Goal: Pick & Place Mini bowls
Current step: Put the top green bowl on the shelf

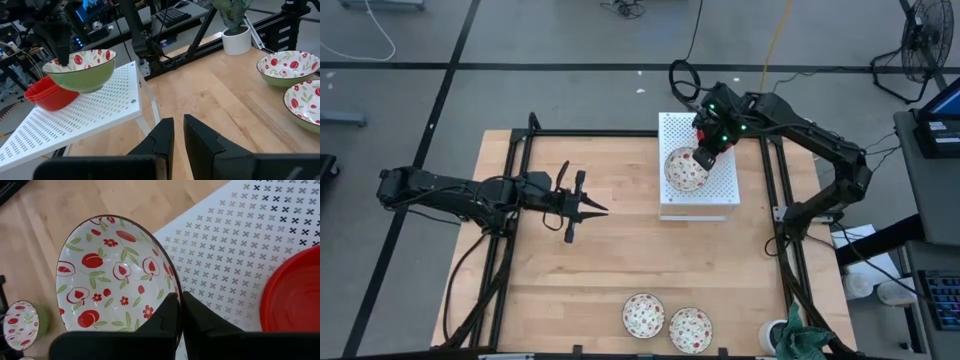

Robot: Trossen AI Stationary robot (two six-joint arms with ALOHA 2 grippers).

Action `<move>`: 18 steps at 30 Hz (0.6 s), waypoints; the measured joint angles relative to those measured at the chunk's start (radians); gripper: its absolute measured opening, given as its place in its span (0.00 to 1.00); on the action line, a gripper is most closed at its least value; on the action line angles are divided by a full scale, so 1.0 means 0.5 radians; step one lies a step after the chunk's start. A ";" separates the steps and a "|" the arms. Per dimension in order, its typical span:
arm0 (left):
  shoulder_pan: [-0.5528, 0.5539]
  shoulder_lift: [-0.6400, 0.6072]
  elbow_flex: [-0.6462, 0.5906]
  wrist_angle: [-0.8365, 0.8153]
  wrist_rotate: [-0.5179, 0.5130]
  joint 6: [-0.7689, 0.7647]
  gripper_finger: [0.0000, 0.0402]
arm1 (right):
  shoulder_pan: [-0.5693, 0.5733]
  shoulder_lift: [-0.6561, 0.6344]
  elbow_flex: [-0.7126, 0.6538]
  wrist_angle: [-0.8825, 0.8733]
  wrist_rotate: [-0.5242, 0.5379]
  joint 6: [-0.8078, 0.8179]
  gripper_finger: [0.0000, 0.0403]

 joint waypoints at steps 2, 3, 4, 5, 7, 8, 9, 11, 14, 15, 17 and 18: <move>0.000 0.000 0.000 0.000 0.000 0.000 0.12 | 0.000 0.000 0.000 -0.001 0.000 0.000 0.00; 0.000 0.000 0.000 0.000 0.000 0.000 0.12 | 0.000 0.000 -0.001 0.000 -0.001 0.000 0.00; 0.000 0.000 0.000 0.000 0.000 0.000 0.12 | 0.000 0.000 -0.006 0.004 -0.001 0.000 0.00; 0.000 0.000 0.000 0.000 0.000 0.000 0.12 | 0.002 -0.001 -0.019 0.013 -0.002 0.001 0.00; 0.000 0.000 0.000 0.000 0.000 0.000 0.12 | 0.002 -0.001 -0.060 0.030 -0.005 0.015 0.00; 0.000 0.000 0.000 0.000 0.000 0.000 0.12 | 0.002 -0.001 -0.086 0.036 -0.004 0.025 0.00; 0.000 0.000 0.000 0.000 0.000 0.000 0.12 | 0.002 -0.001 -0.115 0.043 -0.004 0.026 0.00; 0.000 0.000 0.000 0.000 0.000 0.000 0.12 | 0.001 0.000 -0.161 0.055 -0.002 0.027 0.00; 0.000 0.000 0.000 0.000 0.000 0.000 0.12 | 0.001 -0.001 -0.216 0.068 -0.022 0.025 0.00; 0.000 0.000 0.000 0.000 -0.001 0.000 0.12 | 0.001 0.000 -0.237 0.075 -0.050 0.026 0.00; 0.000 0.000 0.000 0.000 0.000 0.000 0.12 | 0.001 0.000 -0.265 0.105 -0.093 0.036 0.00; 0.000 0.000 0.000 0.000 -0.001 0.000 0.12 | 0.001 -0.001 -0.274 0.111 -0.106 0.039 0.00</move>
